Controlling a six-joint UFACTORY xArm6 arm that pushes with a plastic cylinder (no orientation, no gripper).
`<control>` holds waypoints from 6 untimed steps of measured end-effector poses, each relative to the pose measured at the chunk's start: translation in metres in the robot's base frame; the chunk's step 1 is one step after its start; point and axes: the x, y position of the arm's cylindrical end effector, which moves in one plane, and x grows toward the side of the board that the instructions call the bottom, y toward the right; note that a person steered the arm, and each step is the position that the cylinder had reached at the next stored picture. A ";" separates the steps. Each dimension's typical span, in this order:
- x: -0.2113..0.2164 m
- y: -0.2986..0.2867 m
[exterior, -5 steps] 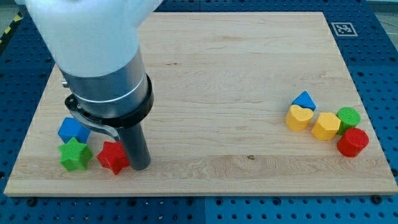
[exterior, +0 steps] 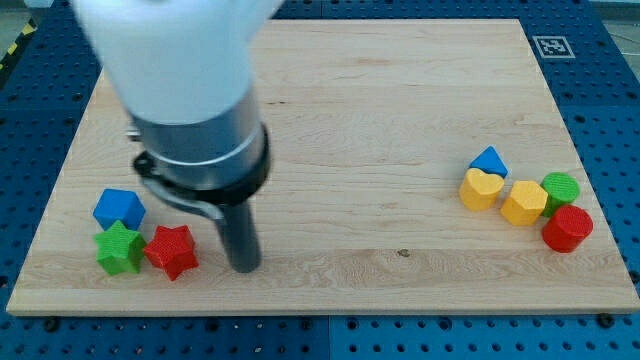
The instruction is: Place the arm towards the bottom right of the board
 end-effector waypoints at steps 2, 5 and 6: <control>0.031 0.102; 0.038 0.192; 0.038 0.196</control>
